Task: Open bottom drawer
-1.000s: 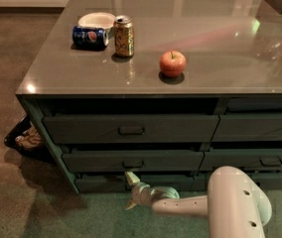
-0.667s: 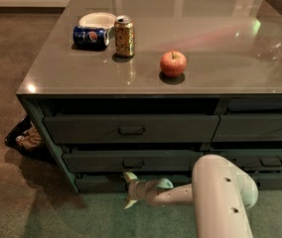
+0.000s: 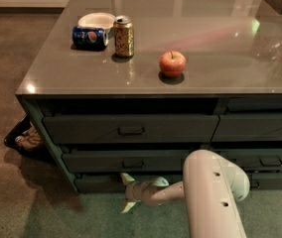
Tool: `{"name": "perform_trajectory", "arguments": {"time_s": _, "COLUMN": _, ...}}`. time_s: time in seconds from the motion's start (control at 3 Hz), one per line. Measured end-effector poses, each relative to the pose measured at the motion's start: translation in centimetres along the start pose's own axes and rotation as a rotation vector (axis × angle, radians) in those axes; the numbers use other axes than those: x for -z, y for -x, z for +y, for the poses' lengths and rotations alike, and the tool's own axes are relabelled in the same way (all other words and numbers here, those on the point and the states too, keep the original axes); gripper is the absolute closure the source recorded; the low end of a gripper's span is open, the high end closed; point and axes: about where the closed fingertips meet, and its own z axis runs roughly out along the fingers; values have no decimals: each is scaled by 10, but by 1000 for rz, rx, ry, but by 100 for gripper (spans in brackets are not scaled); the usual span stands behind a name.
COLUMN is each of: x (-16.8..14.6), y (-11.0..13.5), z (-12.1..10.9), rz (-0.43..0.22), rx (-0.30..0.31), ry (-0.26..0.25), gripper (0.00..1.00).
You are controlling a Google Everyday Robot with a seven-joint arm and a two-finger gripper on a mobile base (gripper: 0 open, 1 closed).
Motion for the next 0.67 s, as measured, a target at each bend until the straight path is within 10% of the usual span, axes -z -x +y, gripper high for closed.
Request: {"name": "perform_trajectory", "arguments": {"time_s": 0.67, "x": 20, "y": -15, "z": 43, "rz": 69, "rx": -89, "ry": 120, "gripper": 0}}
